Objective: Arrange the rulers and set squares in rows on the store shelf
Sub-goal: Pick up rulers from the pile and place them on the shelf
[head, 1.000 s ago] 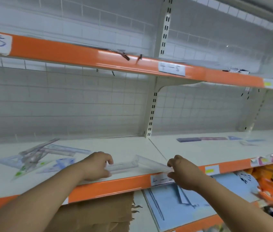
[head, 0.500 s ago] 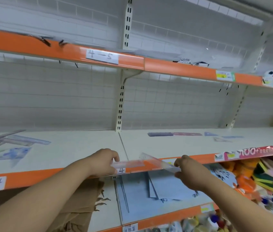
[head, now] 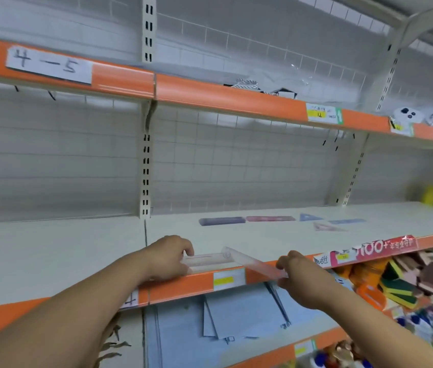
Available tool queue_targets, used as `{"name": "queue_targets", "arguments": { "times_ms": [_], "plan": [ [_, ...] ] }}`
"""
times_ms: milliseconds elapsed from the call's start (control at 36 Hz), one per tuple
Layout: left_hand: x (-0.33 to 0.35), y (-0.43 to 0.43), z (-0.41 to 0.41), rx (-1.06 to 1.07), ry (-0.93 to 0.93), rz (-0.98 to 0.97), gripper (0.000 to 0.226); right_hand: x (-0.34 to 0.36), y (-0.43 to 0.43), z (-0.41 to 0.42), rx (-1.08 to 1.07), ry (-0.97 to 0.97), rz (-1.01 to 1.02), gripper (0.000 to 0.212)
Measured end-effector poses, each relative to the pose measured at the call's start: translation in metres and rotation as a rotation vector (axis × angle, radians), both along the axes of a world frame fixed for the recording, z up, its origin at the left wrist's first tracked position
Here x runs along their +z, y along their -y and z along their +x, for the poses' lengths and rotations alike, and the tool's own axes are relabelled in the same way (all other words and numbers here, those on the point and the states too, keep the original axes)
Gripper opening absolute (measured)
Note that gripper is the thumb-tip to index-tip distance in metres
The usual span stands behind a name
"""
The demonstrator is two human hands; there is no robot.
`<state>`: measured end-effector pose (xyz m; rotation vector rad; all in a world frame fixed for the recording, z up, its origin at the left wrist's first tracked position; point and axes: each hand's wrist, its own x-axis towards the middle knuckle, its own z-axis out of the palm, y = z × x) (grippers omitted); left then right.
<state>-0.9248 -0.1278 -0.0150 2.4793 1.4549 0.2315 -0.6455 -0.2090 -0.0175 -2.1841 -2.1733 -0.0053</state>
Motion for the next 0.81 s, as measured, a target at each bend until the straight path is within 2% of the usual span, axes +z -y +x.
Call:
{"name": "queue_targets", "arguments": {
  "times_ms": [417, 806],
  "plan": [
    [-0.005, -0.083, 0.083, -0.052, -0.008, -0.014, 0.042, 0.008, -0.075, 0.082, -0.044, 0.015, -0.009, 0.031],
    [-0.014, -0.113, 0.123, 0.025, -0.045, -0.040, 0.040, 0.000, -0.131, 0.149, 0.039, 0.037, -0.012, 0.034]
  ]
}}
